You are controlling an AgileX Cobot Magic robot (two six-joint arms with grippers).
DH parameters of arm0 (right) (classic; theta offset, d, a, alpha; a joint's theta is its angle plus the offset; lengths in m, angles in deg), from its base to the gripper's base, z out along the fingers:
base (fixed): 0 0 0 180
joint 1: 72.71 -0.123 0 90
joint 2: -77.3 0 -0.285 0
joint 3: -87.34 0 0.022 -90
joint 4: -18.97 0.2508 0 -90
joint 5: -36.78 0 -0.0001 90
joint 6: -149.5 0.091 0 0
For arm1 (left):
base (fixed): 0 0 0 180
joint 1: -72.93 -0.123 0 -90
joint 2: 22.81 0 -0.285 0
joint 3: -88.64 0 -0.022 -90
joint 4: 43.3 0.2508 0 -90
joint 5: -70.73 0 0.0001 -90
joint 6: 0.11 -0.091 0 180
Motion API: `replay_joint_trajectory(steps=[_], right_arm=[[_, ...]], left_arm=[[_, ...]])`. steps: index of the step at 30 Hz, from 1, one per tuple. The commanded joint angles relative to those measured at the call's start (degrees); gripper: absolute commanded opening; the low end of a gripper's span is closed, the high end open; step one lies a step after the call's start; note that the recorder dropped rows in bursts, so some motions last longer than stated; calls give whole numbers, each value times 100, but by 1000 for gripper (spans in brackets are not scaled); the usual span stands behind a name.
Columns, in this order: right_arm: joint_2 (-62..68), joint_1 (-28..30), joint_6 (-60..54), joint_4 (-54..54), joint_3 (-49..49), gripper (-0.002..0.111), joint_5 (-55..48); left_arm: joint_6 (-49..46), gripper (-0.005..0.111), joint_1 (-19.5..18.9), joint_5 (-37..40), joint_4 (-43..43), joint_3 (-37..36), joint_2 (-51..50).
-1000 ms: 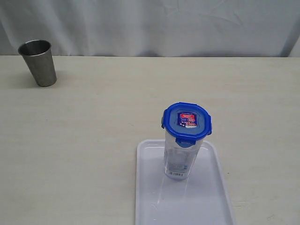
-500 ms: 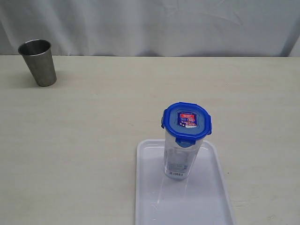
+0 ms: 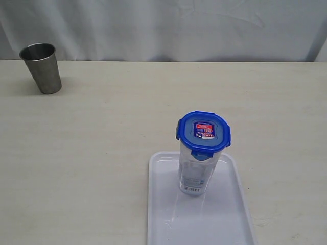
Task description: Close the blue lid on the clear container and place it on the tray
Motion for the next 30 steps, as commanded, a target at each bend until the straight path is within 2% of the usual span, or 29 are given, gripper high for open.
replay_joint_trajectory(steps=[1, 4, 6, 8, 9, 12, 13, 15, 16, 20, 22, 23, 25, 27, 30], right_arm=[[-14, 0, 34, 26, 28, 4, -28], [-14, 0, 34, 26, 28, 4, -28], [-14, 0, 34, 26, 28, 4, -28], [-14, 0, 34, 26, 28, 4, -28], [-14, 0, 34, 26, 28, 4, -28], [-14, 0, 34, 26, 28, 4, -28], [-14, 0, 34, 26, 28, 4, -28], [-14, 0, 34, 26, 28, 4, -28], [-14, 0, 34, 26, 28, 4, -28], [-14, 0, 34, 26, 28, 4, -28], [-14, 0, 34, 26, 28, 4, -28], [-14, 0, 34, 26, 28, 4, -28], [-14, 0, 34, 21, 28, 4, -18], [-14, 0, 34, 21, 28, 4, -18], [-14, 0, 34, 21, 28, 4, -18]], left_arm=[[-17, 0, 4, 35, 7, -16, 22], [-17, 0, 4, -12, 85, -16, 22], [28, 0, 4, 40, 474, -16, 22], [604, 0, -36, 406, 1666, -16, 22], [1988, 0, -232, 898, 3384, -16, 22], [4294, 0, -708, 1219, 5230, -16, 22], [4693, 0, -872, 1262, 5511, -16, 22], [5330, 0, -1286, 1391, 5957, -16, 22], [5644, 0, -1703, 1501, 6193, -16, 22], [5883, 0, -2816, 1889, 6290, -16, 22], [5883, 0, -3219, 1952, 6314, -101, 22], [5883, 0, -3349, 1875, 6408, -203, 22], [5883, 0, -3708, 1237, 6439, -811, 22], [5883, 0, -3863, 688, 6448, -1399, 22], [5883, 0, -4026, 355, 6864, -1977, 22]])
